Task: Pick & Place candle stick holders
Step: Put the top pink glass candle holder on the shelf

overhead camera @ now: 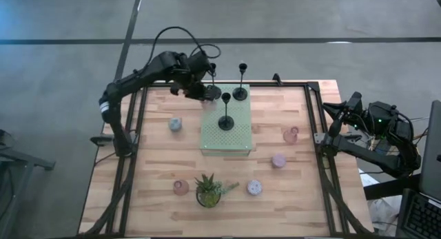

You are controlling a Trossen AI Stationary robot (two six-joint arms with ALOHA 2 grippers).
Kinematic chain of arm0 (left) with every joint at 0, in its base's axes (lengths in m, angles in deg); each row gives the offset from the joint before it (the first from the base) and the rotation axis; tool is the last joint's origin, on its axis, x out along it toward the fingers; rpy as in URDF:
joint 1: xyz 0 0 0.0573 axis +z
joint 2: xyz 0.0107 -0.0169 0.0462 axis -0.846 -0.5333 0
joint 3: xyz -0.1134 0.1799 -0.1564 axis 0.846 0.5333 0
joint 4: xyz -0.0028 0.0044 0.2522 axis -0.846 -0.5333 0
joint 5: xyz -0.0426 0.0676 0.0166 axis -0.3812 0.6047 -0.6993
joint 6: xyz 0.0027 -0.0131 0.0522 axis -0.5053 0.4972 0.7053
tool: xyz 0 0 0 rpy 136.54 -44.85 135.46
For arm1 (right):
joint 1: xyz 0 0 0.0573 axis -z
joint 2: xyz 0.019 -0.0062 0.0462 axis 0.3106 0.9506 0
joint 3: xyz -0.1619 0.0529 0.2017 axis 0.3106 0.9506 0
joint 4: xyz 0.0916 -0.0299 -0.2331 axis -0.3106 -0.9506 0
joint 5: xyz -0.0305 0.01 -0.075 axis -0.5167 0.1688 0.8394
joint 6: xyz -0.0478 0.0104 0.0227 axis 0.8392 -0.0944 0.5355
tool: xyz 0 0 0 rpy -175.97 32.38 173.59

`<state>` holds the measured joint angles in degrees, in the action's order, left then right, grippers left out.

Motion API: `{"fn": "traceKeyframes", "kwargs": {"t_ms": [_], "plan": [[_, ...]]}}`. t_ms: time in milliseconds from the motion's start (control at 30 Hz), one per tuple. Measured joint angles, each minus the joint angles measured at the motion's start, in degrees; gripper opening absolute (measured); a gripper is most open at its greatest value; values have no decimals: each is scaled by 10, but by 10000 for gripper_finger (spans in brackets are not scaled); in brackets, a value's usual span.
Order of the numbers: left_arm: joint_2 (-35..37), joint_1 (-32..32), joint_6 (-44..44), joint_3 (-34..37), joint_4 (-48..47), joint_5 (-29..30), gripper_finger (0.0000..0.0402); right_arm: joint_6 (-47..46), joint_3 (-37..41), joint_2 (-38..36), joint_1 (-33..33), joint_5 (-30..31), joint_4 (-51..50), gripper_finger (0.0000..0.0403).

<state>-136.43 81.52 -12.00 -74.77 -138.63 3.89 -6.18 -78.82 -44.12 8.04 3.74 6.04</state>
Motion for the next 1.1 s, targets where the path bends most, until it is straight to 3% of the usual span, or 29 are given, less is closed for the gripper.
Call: {"fn": "traceKeyframes", "kwargs": {"t_ms": [200, 1100], "plan": [[-26, 10, -5, -27, -9, 0, 29, 0, 0, 0, 0, 0, 0, 34], [-36, 9, 1, -20, -14, 5, 29, 0, 0, 0, 0, 31, 0, 34]]}}
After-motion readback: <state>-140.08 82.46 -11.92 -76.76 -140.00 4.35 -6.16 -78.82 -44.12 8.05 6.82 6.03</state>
